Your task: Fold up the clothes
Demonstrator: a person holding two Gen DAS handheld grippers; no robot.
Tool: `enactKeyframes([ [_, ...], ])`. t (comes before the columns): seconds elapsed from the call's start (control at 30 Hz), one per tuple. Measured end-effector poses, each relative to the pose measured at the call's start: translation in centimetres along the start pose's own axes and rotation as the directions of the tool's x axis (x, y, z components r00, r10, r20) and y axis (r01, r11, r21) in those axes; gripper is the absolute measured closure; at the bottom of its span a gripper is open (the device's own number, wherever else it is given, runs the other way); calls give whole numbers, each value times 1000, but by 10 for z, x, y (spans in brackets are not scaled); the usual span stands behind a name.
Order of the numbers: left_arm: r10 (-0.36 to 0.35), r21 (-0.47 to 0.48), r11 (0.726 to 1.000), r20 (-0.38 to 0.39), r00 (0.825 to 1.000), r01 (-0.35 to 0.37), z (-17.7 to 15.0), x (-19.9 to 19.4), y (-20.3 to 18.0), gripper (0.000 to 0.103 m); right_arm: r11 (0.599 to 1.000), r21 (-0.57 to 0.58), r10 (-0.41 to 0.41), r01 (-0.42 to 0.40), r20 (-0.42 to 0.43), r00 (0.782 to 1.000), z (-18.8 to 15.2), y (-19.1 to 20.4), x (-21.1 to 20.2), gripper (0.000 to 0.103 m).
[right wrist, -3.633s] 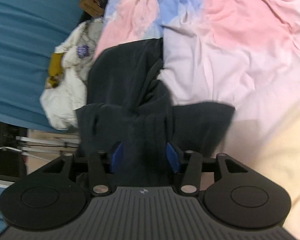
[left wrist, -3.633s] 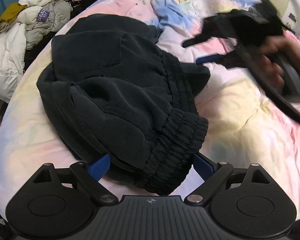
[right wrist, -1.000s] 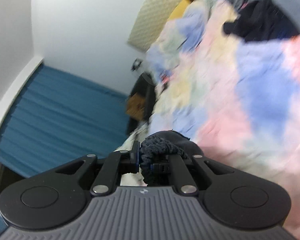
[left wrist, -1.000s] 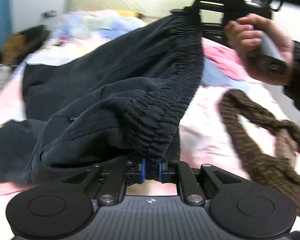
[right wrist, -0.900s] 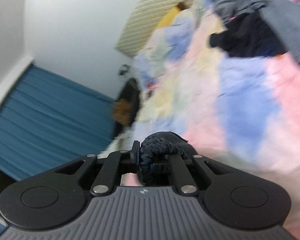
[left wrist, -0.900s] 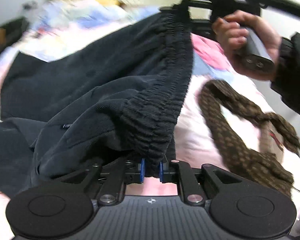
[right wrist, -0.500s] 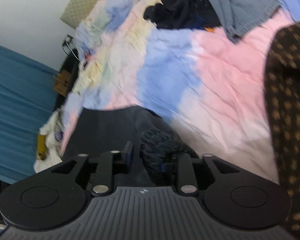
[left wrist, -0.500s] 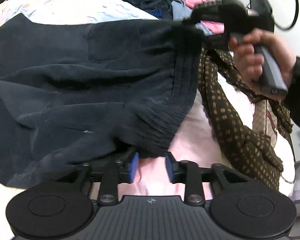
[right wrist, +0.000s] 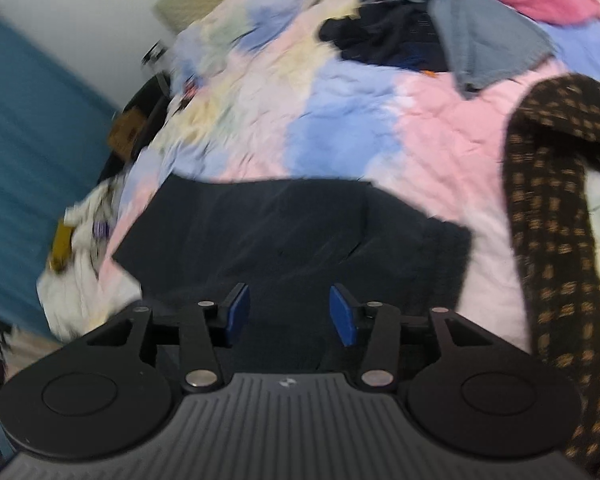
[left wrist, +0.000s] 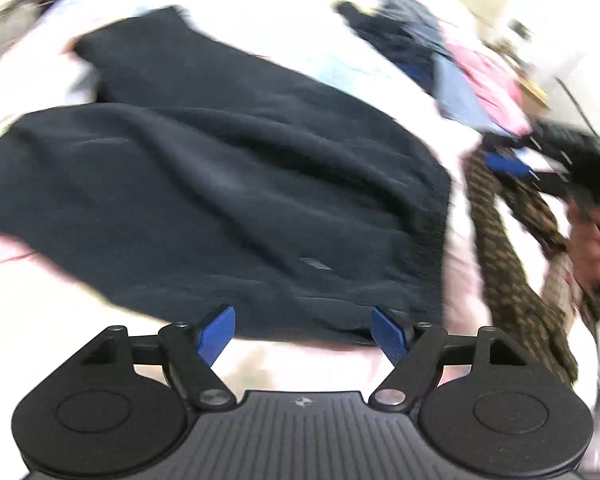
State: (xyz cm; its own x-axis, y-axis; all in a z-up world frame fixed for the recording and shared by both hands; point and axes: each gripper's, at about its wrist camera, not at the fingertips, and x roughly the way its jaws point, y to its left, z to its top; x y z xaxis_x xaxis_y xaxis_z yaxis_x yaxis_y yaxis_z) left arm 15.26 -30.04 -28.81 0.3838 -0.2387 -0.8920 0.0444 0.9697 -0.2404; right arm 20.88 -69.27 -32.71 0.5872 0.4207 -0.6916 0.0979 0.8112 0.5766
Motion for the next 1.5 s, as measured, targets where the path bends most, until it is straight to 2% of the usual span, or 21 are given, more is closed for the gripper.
enactKeyframes([
  [0.2,112,-189,977,54,992,-99,3,-38,84,25,977,-211,-21,2,-86,996,-59,90,36,51],
  [0.37,152,-337,935,96,984,-111,13,-57,171,24,940,-338,-3,-51,-155,988,-112,177,84,51],
  [0.47,160,-391,914,101,982,-109,19,-64,230,21,904,-422,-19,-60,-181,983,-141,236,124,51],
  [0.57,152,-436,894,84,985,-101,28,-71,292,18,875,-481,-47,-55,-199,979,-164,293,164,50],
  [0.67,142,-462,883,96,985,-83,36,-73,349,11,852,-519,-44,-65,-195,980,-178,350,205,41],
  [0.8,120,-505,860,73,990,-67,39,-69,417,11,801,-594,-62,-66,-192,979,-189,418,268,39],
  [0.9,98,-542,839,80,992,-40,37,-74,457,11,761,-646,-85,-59,-189,978,-198,452,312,37],
  [1.0,65,-578,816,98,993,4,33,-78,489,7,691,-723,-184,5,-169,968,-211,473,353,37],
  [1.07,24,-610,791,108,994,47,33,-79,501,7,654,-756,-233,23,-172,957,-219,478,370,44],
  [1.1,4,-626,777,113,994,68,33,-79,506,7,648,-761,-244,30,-170,955,-220,478,372,59],
  [1.13,-21,-642,761,120,993,93,34,-75,508,7,655,-755,-252,42,-166,953,-220,477,371,86],
  [1.17,-48,-659,743,126,991,120,34,-70,508,7,661,-749,-260,53,-162,952,-220,477,370,93],
  [1.27,-145,-702,680,153,977,211,39,-53,511,7,731,-679,-227,66,-150,962,-211,473,349,99],
  [1.37,-191,-742,609,205,960,279,48,-42,513,7,742,-669,-189,44,-147,971,-203,474,313,99],
  [1.43,-188,-752,591,224,956,292,56,-36,515,7,736,-677,-168,27,-144,975,-201,473,286,100],
  [1.5,-183,-748,598,222,958,287,64,-30,514,7,736,-677,-154,14,-146,977,-198,468,258,100],
])
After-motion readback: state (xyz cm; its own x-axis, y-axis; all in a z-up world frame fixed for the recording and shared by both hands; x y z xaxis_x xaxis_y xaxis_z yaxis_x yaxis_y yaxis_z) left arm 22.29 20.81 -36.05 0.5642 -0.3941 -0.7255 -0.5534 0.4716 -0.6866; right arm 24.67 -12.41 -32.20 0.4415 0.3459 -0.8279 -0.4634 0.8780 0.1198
